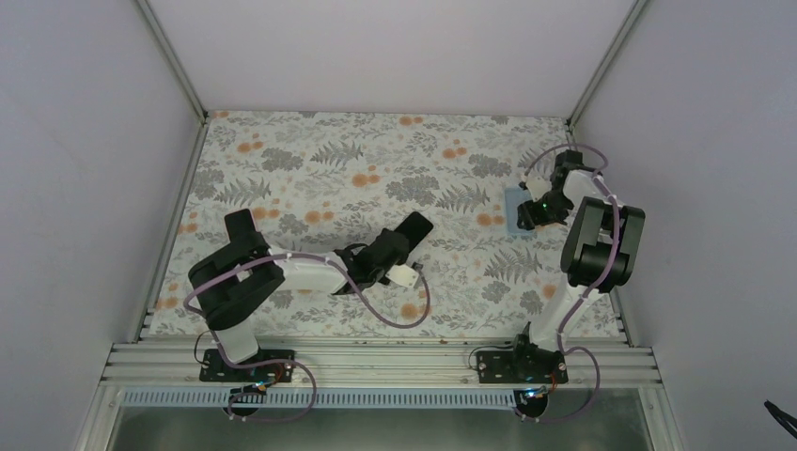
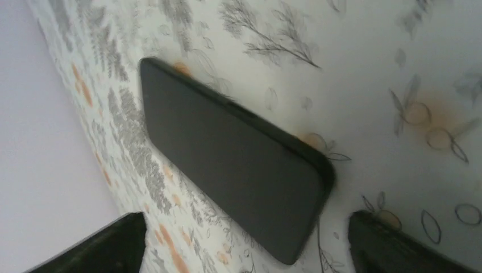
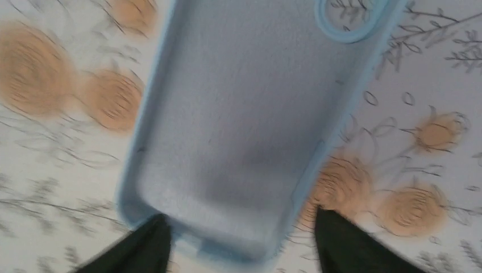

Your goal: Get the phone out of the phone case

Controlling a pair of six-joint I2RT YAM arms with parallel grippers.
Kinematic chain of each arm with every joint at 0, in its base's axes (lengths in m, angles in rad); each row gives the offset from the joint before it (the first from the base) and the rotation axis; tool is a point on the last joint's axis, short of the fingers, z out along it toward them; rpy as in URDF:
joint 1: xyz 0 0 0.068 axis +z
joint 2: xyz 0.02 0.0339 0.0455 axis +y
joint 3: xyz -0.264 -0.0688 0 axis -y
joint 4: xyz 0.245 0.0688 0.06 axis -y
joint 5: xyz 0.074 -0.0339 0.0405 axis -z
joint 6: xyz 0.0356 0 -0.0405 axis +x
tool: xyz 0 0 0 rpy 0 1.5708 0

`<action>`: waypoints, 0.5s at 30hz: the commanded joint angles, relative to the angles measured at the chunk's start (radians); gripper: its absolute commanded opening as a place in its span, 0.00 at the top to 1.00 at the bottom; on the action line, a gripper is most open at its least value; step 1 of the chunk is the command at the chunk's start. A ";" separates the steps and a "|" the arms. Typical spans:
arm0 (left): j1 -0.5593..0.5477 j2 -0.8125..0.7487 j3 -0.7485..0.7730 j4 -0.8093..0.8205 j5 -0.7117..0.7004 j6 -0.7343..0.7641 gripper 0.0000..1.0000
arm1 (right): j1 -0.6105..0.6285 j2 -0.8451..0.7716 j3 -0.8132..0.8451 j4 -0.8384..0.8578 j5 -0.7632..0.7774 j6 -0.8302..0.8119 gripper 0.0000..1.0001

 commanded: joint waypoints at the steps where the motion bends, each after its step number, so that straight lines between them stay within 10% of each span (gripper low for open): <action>1: -0.045 0.012 0.067 -0.307 0.117 -0.078 0.01 | -0.013 -0.033 -0.032 0.051 0.219 -0.030 0.18; 3: -0.051 0.002 0.135 -0.432 0.191 -0.130 0.00 | -0.014 -0.062 -0.029 0.057 0.294 -0.038 0.01; 8: -0.004 -0.154 0.293 -0.604 0.373 -0.251 0.00 | 0.041 -0.185 0.015 0.040 0.459 -0.036 0.00; 15: 0.390 -0.402 0.449 -0.672 0.499 -0.387 0.00 | 0.337 -0.287 0.083 -0.075 0.321 0.020 0.00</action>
